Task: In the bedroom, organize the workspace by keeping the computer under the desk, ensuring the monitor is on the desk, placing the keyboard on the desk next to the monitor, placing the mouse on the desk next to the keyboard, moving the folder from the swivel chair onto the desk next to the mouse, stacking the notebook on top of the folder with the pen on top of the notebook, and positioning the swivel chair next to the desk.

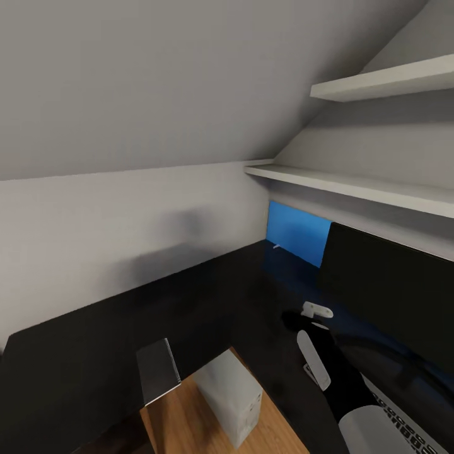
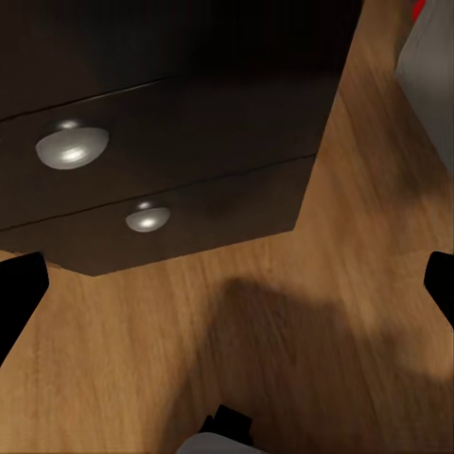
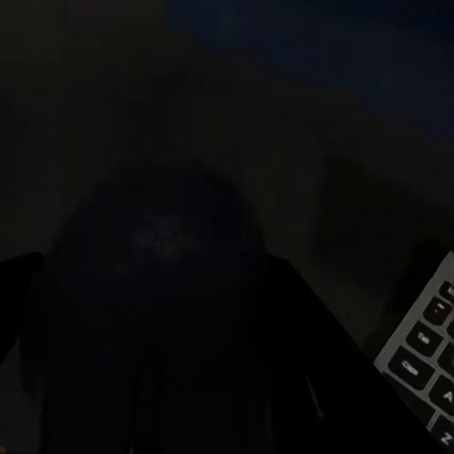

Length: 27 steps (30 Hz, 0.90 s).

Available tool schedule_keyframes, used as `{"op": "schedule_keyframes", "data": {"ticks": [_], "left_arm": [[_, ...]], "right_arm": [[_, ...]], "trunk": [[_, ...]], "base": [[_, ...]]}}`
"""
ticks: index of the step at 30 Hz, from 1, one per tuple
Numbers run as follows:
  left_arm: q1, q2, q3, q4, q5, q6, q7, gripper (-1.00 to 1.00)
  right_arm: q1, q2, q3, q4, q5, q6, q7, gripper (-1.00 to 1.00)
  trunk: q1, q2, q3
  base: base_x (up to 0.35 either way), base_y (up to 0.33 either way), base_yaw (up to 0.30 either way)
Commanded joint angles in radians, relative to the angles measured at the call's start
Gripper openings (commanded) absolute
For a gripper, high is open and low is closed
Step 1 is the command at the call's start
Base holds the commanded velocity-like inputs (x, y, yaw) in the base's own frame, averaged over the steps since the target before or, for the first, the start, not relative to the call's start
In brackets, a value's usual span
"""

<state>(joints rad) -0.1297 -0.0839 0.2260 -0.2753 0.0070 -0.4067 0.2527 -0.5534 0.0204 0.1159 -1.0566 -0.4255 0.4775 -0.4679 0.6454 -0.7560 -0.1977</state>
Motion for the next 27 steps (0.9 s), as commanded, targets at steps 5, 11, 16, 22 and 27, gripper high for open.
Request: {"op": "schedule_keyframes", "data": {"ticks": [5, 11, 16, 22, 27], "left_arm": [[-0.001, 0.0, -0.001, 0.0, 0.001, -0.031, 0.003, 1.0], [-0.001, 0.0, -0.001, 0.0, 0.001, -0.045, 0.005, 1.0], [-0.001, 0.0, -0.001, 0.0, 0.001, -0.044, 0.005, 1.0], [-0.001, 0.0, -0.001, 0.0, 0.001, -0.044, 0.005, 1.0], [-0.001, -0.001, -0.001, 0.0, 0.001, -0.045, 0.005, 1.0]], "right_arm": [[-0.001, -0.001, 0.002, 0.0, -0.012, 0.0, -0.011, -1.0], [-0.001, 0.0, 0.002, 0.001, -0.012, 0.0, -0.011, -1.0], [-0.001, -0.001, 0.002, 0.002, -0.012, -0.001, -0.011, -1.0], [-0.001, 0.0, 0.002, 0.003, -0.012, -0.002, -0.011, -1.0], [-0.001, 0.0, 0.002, 0.008, -0.01, -0.015, -0.011, -1.0]], "trunk": [[0.004, -0.008, -0.005], [0.027, -0.05, -0.023], [0.046, -0.085, -0.039], [0.069, -0.127, -0.058], [0.088, -0.162, -0.074]], "base": [[0.0, 0.0, 0.0], [0.0, 0.0, 0.0], [0.0, 0.0, 0.0], [0.0, 0.0, 0.0], [0.0, 0.0, 0.0]]}}
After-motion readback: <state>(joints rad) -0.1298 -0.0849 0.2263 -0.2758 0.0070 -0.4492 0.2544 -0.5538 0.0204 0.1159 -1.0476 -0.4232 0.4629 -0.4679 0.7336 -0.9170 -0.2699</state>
